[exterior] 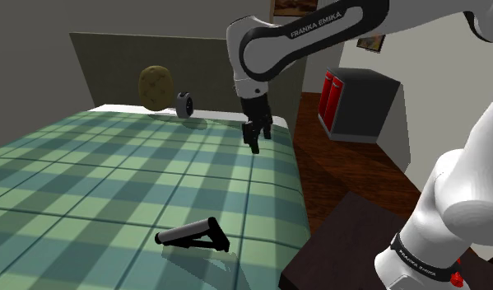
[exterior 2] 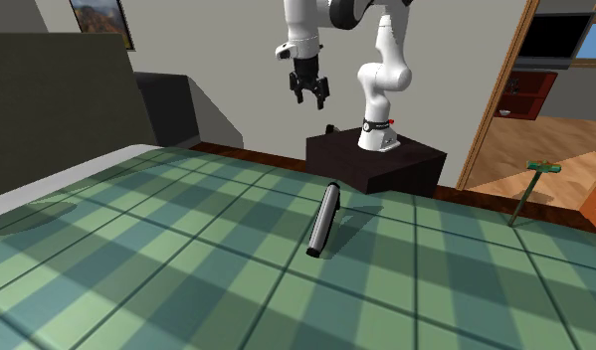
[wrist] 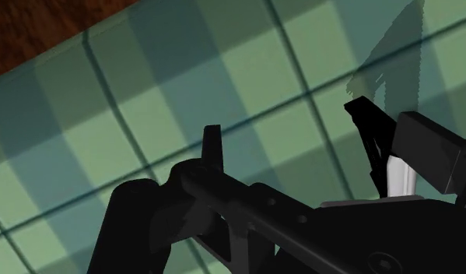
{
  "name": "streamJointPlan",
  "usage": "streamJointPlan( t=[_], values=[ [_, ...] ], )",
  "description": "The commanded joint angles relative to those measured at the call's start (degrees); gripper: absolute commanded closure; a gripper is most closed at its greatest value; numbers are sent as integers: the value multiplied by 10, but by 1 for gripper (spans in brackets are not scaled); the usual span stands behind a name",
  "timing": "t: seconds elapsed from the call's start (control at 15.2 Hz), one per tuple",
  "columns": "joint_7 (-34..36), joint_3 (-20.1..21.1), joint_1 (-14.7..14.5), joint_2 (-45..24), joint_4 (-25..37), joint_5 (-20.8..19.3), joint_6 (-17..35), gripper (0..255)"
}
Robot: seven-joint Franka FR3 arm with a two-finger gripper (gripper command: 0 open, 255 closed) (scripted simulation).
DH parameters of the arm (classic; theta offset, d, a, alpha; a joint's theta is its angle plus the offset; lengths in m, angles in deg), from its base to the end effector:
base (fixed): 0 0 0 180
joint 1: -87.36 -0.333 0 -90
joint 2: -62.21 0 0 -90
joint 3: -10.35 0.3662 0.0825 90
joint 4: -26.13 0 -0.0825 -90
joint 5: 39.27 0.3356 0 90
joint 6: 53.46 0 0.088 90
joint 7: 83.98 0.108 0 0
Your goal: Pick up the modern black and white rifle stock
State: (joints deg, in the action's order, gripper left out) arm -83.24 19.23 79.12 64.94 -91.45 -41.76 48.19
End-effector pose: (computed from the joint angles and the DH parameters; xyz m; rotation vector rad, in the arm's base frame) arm 0.4455 0.1345 0.5111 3.0054 0.4520 -0.3368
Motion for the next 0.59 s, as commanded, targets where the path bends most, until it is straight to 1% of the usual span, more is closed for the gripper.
streamJointPlan(
  t=[0.0,0.53],
  values=[
    [10,9,-9,-46,29,-2,2,0],
    [39,34,-48,-230,173,-16,-18,0]
  ],
)
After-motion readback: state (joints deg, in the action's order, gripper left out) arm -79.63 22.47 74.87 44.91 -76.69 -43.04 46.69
